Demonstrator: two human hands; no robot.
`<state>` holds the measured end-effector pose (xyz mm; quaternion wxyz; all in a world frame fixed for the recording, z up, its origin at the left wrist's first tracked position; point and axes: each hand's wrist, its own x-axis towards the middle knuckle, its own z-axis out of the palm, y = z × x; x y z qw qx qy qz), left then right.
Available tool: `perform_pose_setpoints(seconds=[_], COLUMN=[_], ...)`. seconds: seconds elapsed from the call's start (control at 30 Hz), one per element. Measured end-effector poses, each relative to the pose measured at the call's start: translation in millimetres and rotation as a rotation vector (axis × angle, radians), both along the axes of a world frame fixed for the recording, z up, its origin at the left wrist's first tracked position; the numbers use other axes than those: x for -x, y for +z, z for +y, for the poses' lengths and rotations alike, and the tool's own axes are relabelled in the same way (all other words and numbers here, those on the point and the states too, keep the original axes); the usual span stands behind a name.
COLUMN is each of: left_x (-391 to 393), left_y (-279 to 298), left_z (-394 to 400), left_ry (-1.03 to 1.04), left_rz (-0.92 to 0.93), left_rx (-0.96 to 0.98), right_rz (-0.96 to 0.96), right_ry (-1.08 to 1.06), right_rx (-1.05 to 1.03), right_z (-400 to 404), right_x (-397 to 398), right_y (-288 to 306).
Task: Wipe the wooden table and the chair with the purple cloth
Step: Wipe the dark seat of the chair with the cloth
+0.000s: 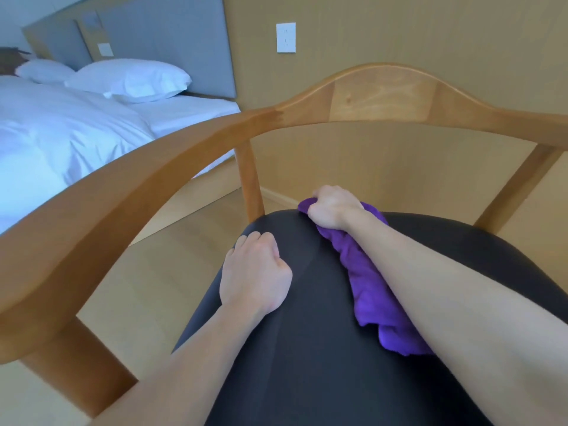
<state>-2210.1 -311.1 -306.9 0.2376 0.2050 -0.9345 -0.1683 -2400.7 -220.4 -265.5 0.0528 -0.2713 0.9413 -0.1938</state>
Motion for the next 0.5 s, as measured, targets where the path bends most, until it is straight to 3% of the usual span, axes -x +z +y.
perform_pose_setpoints(seconds=[0.3, 0.4, 0.5], left_x=[-5.9, -8.2, -9.0], left_y=[5.6, 6.5, 7.9], left_z=[0.9, 2.8, 3.4], left_ry=[-0.008, -0.002, -0.001], left_rz=[0.026, 0.059, 0.069], left_rx=[-0.060, -0.059, -0.064], right_rz=[0.065, -0.054, -0.047], right_ry=[0.541, 0.527, 0.305], right_rx=[0.045, 0.156, 0.363], right_z=[48.0, 67.9, 75.7], right_x=[-116.6, -110.1, -67.9], right_y=[-5.4, 3.5, 20.6])
